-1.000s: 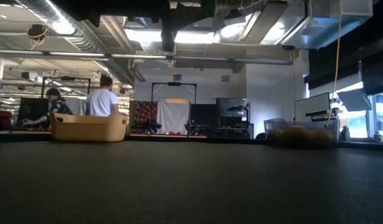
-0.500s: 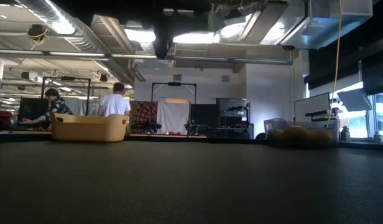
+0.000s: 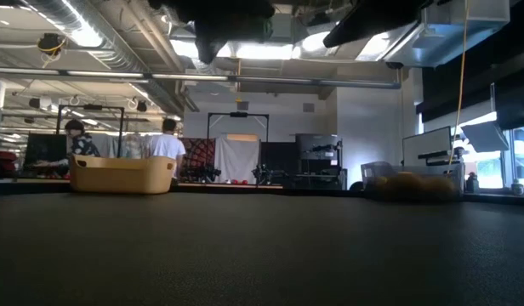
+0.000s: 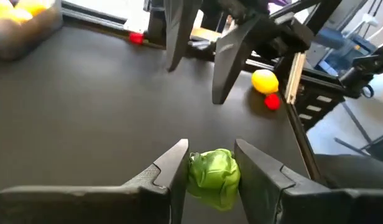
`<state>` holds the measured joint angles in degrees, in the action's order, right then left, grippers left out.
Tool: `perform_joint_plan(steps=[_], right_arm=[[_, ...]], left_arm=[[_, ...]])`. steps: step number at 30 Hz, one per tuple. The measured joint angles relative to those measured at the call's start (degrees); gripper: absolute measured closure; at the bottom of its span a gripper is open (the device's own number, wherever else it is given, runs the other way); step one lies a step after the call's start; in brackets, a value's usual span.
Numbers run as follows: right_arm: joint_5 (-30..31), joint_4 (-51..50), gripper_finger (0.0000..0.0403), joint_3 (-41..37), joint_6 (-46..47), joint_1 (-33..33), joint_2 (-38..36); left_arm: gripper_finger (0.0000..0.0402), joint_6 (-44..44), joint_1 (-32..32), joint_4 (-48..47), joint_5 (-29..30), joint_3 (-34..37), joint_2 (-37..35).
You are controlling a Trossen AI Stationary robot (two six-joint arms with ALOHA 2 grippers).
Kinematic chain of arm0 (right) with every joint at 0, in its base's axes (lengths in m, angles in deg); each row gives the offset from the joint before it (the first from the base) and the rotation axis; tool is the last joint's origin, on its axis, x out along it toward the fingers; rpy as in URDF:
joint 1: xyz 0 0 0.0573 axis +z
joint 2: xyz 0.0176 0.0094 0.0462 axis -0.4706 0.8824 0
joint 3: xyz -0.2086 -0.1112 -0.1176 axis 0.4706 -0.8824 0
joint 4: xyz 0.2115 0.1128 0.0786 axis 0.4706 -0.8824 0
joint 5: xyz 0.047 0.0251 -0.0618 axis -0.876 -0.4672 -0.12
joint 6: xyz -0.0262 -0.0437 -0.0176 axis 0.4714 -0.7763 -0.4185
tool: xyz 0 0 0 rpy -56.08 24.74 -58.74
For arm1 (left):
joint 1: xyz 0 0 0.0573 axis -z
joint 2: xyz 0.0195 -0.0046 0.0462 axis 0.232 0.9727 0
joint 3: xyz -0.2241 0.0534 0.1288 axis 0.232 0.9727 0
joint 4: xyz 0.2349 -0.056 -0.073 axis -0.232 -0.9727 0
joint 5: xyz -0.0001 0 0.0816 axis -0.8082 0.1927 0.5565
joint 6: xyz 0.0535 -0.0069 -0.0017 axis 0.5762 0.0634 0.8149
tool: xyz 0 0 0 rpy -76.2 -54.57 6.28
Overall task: Sort produce into baskets
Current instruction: Put the green bell pepper into the yellow bin
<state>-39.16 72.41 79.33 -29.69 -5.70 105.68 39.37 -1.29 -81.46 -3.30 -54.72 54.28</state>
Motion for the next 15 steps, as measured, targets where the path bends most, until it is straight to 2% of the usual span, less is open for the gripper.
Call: perform_joint_plan(steps=[9,15], right_arm=[[0.02,-0.08,0.0244,0.00,0.19,0.00,0.00],[0.02,-0.08,0.0244,0.00,0.19,0.00,0.00]], left_arm=[[0.0286,4.40,-0.28,-1.01,1.70,-2.61,-0.02],[0.0286,3.98,-2.12,-12.73,7.87,-4.69,-2.47]])
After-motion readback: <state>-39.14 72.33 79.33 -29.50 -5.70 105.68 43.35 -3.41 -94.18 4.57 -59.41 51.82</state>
